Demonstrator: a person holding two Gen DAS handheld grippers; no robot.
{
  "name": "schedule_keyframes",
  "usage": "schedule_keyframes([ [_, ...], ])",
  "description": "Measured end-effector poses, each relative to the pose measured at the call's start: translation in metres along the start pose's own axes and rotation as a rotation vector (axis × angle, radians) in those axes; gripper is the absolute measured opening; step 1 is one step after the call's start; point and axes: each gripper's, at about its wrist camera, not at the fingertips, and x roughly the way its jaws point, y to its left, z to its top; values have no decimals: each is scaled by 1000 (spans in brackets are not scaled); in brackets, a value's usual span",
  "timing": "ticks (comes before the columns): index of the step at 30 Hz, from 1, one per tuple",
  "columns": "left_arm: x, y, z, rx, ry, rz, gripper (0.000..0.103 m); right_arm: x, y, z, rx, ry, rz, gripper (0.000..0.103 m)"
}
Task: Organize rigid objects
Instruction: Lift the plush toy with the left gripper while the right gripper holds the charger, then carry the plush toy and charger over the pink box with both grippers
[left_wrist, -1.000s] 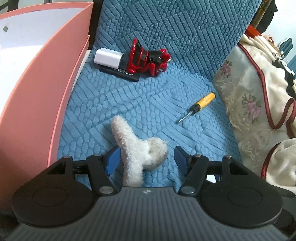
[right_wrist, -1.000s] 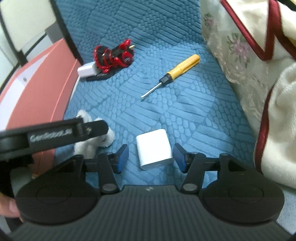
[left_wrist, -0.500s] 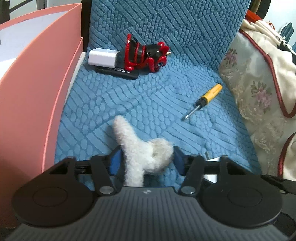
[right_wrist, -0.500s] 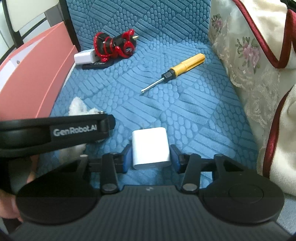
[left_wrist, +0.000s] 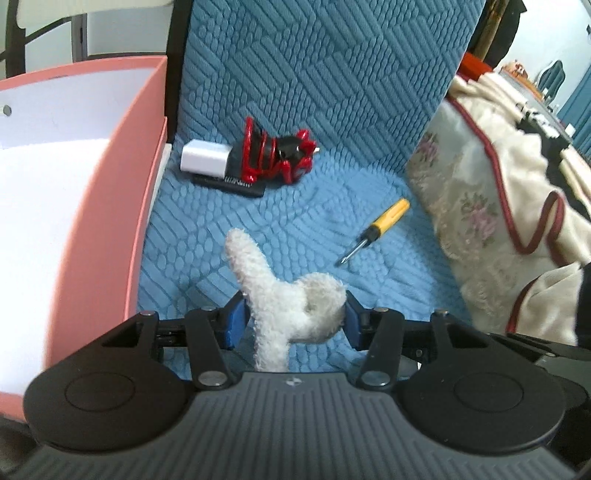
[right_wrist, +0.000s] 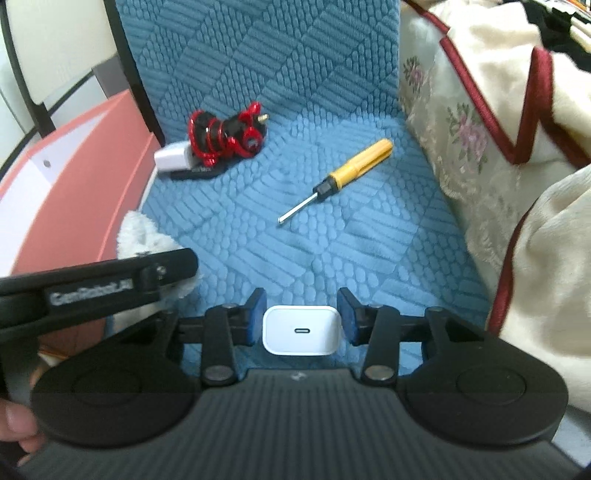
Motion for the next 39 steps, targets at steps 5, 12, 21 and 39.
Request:
schedule_keyframes([
  [5,-24,2,-1,-15,-11,-7,58,-17,-6,2,25,-24,11,45],
  [12,-58,-3,-7,-36,-6,-24,58,-51,-7,1,29,-55,25,45],
  [21,-104,-1,1,-66,-62,-57,58,-98,7,7,-2,-116,55,45],
  [39,-153,67,30,-104,-124,-31,58,-113,91,27,-142,-161,158,45],
])
